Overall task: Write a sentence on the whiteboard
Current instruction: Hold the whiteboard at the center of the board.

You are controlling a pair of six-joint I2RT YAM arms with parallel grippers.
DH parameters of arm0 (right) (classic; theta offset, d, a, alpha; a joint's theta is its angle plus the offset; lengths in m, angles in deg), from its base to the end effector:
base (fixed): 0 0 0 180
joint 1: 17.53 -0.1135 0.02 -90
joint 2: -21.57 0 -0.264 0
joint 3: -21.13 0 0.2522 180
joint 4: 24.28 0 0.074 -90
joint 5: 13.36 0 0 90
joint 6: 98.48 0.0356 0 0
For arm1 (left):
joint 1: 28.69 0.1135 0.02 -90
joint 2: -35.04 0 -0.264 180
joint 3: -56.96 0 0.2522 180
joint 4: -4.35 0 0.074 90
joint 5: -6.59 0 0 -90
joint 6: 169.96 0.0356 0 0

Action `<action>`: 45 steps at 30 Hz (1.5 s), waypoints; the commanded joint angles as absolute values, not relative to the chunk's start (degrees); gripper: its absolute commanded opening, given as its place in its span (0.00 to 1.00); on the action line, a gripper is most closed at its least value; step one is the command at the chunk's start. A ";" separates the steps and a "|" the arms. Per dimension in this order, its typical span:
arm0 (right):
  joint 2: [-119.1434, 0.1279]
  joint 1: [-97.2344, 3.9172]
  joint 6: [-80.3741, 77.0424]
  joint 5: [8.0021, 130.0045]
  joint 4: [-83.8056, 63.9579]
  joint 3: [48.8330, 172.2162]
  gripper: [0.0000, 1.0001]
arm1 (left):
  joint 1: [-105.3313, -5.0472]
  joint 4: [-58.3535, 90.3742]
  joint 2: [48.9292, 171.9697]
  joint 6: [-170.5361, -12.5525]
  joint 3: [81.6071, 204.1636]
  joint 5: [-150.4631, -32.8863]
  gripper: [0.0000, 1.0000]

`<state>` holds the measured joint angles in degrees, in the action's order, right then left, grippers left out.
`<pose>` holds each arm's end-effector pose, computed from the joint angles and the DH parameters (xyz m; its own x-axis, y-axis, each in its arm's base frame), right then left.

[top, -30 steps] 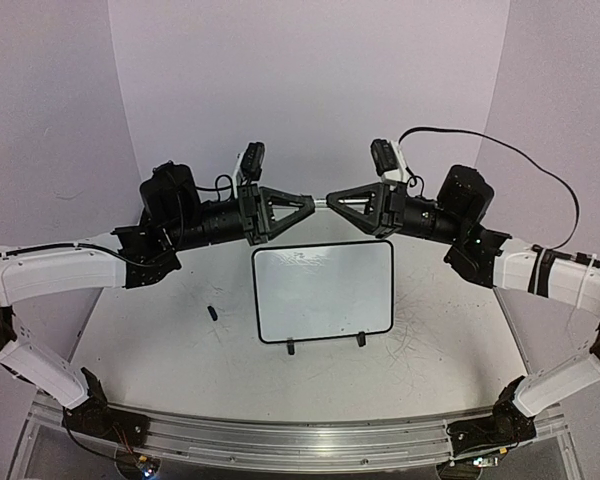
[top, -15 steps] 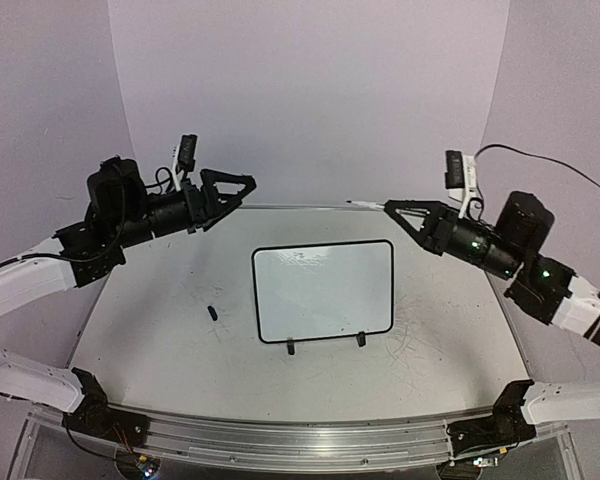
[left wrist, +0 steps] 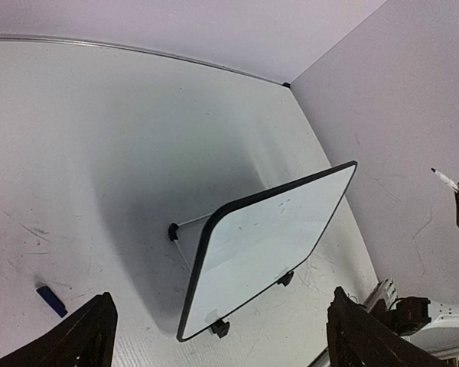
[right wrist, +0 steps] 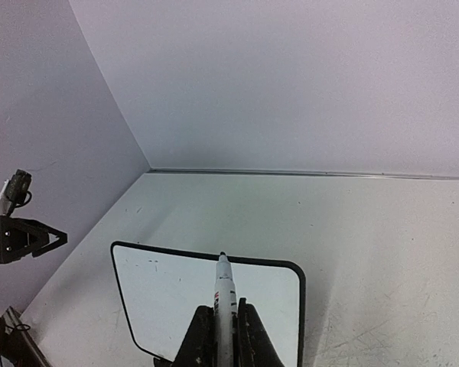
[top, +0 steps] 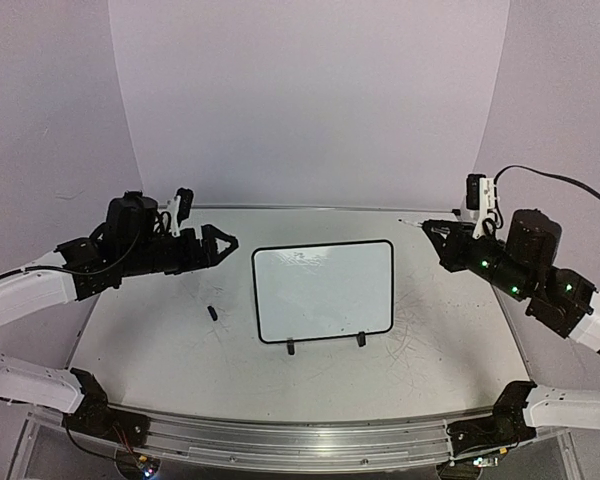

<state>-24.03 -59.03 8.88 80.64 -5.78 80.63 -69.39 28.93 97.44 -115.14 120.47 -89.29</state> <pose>0.1434 0.1236 0.3539 -0.2390 0.1860 -0.9530 -0.5633 0.7729 0.2921 0.1873 -0.1659 0.3088 -0.6616 -0.1869 -0.7262 0.4145 0.7159 -0.5618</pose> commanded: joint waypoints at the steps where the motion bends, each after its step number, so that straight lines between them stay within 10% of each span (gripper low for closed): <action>1: -24.97 -59.02 10.13 85.31 -4.05 81.15 0.00 | -68.33 25.62 96.77 -115.82 117.83 -90.88 0.97; 45: -49.89 -80.75 1.91 86.07 -15.73 92.56 0.00 | -58.56 -15.43 108.44 -115.73 98.65 -117.34 0.89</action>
<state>-51.42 -80.38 3.48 86.77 -9.38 93.78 -61.80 -7.76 106.28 -117.40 99.01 -110.31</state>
